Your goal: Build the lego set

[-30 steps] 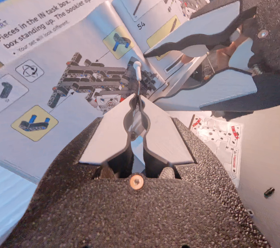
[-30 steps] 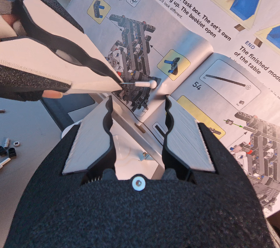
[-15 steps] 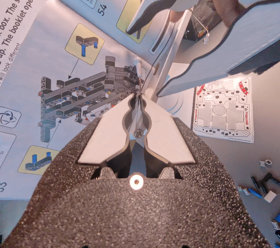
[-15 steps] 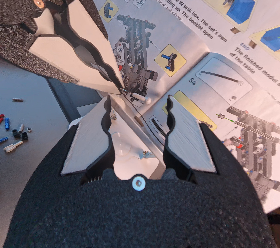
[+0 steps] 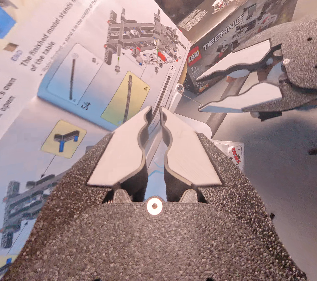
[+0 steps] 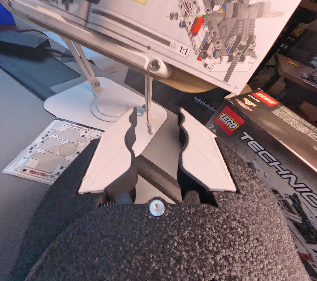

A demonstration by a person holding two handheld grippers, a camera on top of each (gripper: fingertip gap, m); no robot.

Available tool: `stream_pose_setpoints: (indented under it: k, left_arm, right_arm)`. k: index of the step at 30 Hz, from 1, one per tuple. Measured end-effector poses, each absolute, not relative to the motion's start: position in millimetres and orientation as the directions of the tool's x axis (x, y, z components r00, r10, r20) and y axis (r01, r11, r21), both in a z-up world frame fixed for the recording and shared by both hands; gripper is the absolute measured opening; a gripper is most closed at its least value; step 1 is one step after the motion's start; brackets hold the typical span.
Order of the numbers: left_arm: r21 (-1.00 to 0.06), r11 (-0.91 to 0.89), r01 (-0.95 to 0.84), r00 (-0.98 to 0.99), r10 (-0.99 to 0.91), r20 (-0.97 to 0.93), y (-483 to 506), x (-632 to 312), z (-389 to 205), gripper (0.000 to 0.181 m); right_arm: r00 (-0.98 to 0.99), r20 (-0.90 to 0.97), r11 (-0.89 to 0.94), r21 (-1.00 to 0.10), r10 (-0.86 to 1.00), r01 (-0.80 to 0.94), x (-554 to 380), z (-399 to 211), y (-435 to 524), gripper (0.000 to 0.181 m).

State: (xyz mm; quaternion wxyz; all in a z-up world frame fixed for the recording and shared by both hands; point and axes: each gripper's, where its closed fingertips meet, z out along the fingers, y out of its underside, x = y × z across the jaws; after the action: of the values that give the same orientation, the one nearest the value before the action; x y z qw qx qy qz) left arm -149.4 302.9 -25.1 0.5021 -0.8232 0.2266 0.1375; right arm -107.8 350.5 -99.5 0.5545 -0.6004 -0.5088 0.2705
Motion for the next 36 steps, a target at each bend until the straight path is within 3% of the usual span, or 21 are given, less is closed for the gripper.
stream_pose_setpoints:
  k: [2,3,5,7,9,11,13,15,18,20,21,22,24,26,28,30,32,33,36]
  left_arm:
    - [-0.721,-0.457,-0.521,0.849,-0.186,-0.495,321.5,-154.3,-34.7,0.0]
    - [-0.69,-0.499,-0.524,0.838,-0.158,-0.521,327.5,-160.4,-41.3,0.0]
    - [-0.675,-0.516,-0.527,0.829,-0.136,-0.543,333.3,-163.4,-46.0,0.0]
    - [-0.684,-0.512,-0.52,0.837,-0.144,-0.528,333.5,-162.5,-46.3,0.0]
    - [-0.711,-0.5,-0.495,0.858,-0.15,-0.491,333.2,-162.1,-46.4,0.0]
    - [-0.735,-0.492,-0.467,0.876,-0.144,-0.46,333.7,-162.3,-45.9,0.0]
    - [-0.733,-0.491,-0.47,0.875,-0.149,-0.461,333.7,-161.5,-46.0,0.0]
    - [-0.725,-0.487,-0.486,0.866,-0.158,-0.475,333.3,-160.3,-46.1,0.0]
    - [-0.743,-0.48,-0.467,0.878,-0.151,-0.454,332.1,-159.4,-45.7,0.0]
    - [-0.775,-0.473,-0.419,0.905,-0.148,-0.398,329.9,-159.1,-47.0,0.0]
    - [-0.8,-0.452,-0.394,0.918,-0.156,-0.364,327.0,-157.7,-45.0,0.001]
    - [-0.834,-0.41,-0.369,0.93,-0.167,-0.329,322.4,-155.3,-39.3,0.004]
    - [-0.89,-0.324,-0.321,0.947,-0.114,-0.3,309.6,-165.4,-20.6,0.004]
    - [-0.927,-0.283,-0.245,0.97,-0.069,-0.235,299.4,-179.9,-9.3,0.005]
    - [-0.939,-0.291,-0.183,0.983,-0.052,-0.176,295.7,-191.3,-8.5,0.009]
    - [-0.931,-0.312,-0.191,0.981,-0.03,-0.191,296.5,-199.4,-11.2,0.008]
    - [-0.912,-0.345,-0.224,0.973,-0.031,-0.228,299.6,-200.5,-19.0,0.004]
    - [-0.902,-0.347,-0.256,0.964,-0.02,-0.265,301.3,-202.6,-20.8,0.001]
    - [-0.885,-0.35,-0.308,0.945,-0.004,-0.327,304.6,-206.1,-22.2,0.0]
  right_arm:
    - [0.364,0.266,0.134,-0.928,0.893,0.348,-117.5,-113.9,359.4,0.056]
    - [0.357,0.285,0.147,-0.918,0.89,0.368,-122.3,-118.5,359.9,0.049]
    - [0.365,0.454,0.276,-0.852,0.813,0.445,-117.8,-112.5,365.8,0.0]
    - [0.365,0.679,0.44,-0.709,0.637,0.552,-100.8,-94.6,376.0,0.0]
    - [0.311,0.867,0.585,-0.493,0.388,0.644,-90.6,-72.0,381.2,0.001]
    - [0.205,0.969,0.654,-0.246,0.14,0.715,-89.7,-53.4,383.5,0.002]
    - [0.118,0.993,0.678,-0.08,-0.01,0.731,-93.7,-38.8,386.7,0.003]
    - [0.054,0.99,0.695,0.053,-0.131,0.717,-104.1,-19.4,385.4,0.007]
    - [-0.009,0.985,0.731,0.133,-0.171,0.669,-132.0,-2.5,377.1,0.017]
    - [0.054,0.991,0.757,0.056,-0.12,0.651,-142.7,3.1,377.6,0.022]
    - [0.113,0.991,0.765,-0.016,-0.074,0.644,-142.0,9.0,375.5,0.033]
    - [0.185,0.982,0.773,-0.132,0.019,0.62,-138.3,13.6,372.0,0.049]
    - [0.339,0.886,0.715,-0.459,0.318,0.528,-123.8,14.7,368.9,0.058]
    - [0.434,0.643,0.533,-0.765,0.63,0.36,-114.9,8.6,368.0,0.054]
    - [0.374,0.319,0.266,-0.946,0.871,0.186,-122.9,-0.8,360.9,0.054]
    - [0.289,0.1,0.061,-0.988,0.952,0.142,-137.3,-7.7,357.2,0.05]
    - [0.268,0.064,0.009,-0.979,0.961,0.202,-150.5,-17.4,357.1,0.011]
    - [0.261,0.104,0.042,-0.971,0.96,0.234,-156.0,-20.6,354.7,0.001]
    - [0.195,0.357,0.291,-0.909,0.914,0.299,-165.0,-22.1,335.0,0.0]
